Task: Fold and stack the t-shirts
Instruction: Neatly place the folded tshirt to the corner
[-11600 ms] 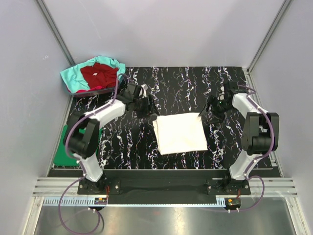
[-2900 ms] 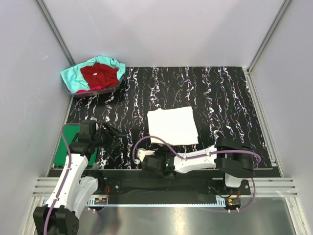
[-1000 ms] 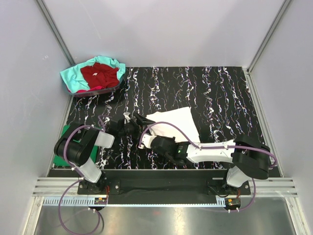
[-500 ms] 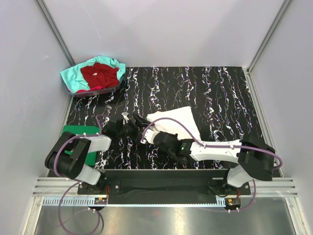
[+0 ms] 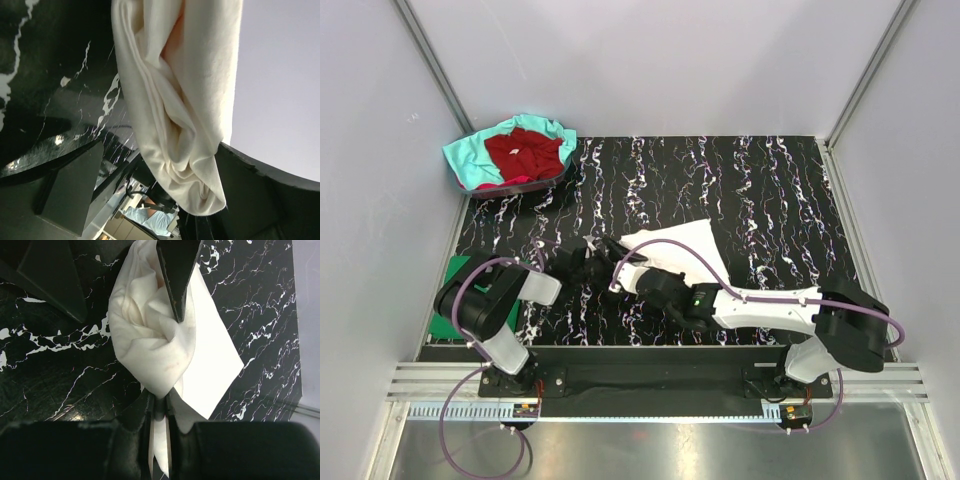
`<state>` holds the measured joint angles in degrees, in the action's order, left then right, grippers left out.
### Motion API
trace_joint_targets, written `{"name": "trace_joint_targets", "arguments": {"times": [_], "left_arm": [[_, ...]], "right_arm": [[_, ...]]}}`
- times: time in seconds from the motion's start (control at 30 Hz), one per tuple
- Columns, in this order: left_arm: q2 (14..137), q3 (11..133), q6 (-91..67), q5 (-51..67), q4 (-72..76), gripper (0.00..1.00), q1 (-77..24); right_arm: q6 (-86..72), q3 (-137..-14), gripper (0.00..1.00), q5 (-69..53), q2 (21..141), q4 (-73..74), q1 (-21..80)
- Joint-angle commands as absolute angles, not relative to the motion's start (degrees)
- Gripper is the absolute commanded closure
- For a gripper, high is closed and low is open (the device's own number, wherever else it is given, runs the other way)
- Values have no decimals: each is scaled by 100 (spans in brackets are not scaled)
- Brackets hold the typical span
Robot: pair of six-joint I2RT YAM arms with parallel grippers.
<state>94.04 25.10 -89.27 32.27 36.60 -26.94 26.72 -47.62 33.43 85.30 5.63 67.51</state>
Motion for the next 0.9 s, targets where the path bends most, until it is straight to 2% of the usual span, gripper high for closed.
{"name": "trace_joint_targets", "arguments": {"times": [0.0, 0.13, 0.23, 0.43, 0.67, 0.87], "left_arm": [[9614, 2663, -9052, 2927, 4156, 1, -2707], [10010, 2453, -9535, 2936, 5549, 1, -2707], [9836, 2059, -9843, 2857, 5862, 1, -2698], [8816, 2056, -9265, 2505, 4257, 1, -2681], [9580, 2584, -9589, 2672, 4658, 1, -2689], [9440, 2768, -9405, 2435, 3834, 1, -2689]], "right_arm": [[2540, -4808, 100, 3366, 8218, 413, 6715], [2566, -4720, 100, 3384, 8148, 334, 6724], [2575, -4685, 100, 3393, 8139, 281, 6715], [2531, -4667, 100, 3349, 8104, 272, 6724], [2478, -4649, 100, 3322, 8007, 343, 6724], [2487, -4676, 100, 3313, 8033, 334, 6715]]}}
